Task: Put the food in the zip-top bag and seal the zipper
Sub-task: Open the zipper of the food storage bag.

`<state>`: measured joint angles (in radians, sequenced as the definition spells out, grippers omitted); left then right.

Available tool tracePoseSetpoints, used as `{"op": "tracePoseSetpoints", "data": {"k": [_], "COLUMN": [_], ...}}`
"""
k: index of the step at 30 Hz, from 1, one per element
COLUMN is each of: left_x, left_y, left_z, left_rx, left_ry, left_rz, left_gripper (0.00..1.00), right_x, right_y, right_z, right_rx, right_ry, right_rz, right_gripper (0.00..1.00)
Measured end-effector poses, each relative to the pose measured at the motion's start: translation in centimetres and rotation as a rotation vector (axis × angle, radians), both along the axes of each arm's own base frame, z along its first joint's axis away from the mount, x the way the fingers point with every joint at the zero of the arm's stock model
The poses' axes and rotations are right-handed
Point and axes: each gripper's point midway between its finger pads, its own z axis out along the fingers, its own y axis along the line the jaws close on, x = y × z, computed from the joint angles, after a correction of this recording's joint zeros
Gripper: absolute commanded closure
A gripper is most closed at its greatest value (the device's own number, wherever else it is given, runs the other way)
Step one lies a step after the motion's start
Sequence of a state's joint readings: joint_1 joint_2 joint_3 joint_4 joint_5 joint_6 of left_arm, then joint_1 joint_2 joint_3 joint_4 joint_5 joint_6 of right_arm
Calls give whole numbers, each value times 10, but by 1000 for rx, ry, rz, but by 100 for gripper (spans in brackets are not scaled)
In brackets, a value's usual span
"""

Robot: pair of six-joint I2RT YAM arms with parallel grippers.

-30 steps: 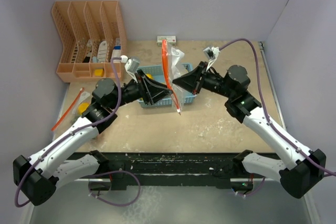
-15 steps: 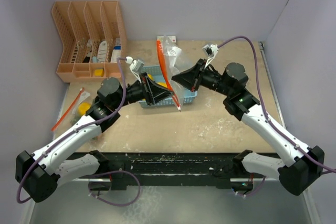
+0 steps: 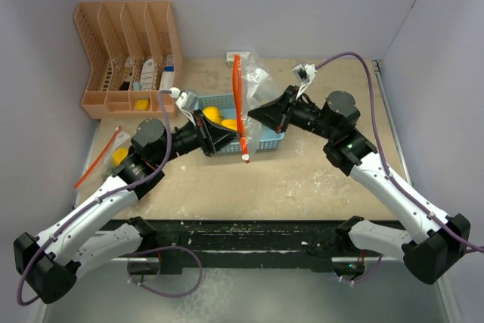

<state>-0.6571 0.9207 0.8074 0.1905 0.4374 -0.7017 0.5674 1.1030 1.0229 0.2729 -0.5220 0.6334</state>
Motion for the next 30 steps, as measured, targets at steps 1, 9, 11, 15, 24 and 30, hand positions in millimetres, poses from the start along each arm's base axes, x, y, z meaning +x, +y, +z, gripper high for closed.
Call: {"op": "tracePoseSetpoints", "data": {"k": [1,9,11,15,24,30], "left_x": [2,13,13,11,14,24], "left_y": [2,-1,-5,-11,-15,-23], "left_z": [-1,-16,-17,-10,2,1], "left_rx": [8,49,45,15,-15,-15], "left_ry": [-1,23,27,12,-29,-31], "left_rz": [16,44,22,-13,-22,-23], "left_gripper": [96,53,46,41,53,98], "right_x": [-1,-10,-11,-13,-17,-17], "right_y": [0,-1,-1,-1,0,1], "right_z": [1,12,15,18,26,26], "right_rx": [3,33,39,50,82,87], "right_ry": [0,-12,-16,-19,-26,-18], "right_rz": [3,30,30,37,57,65], "right_gripper": [100,100,100,100,100,100]}}
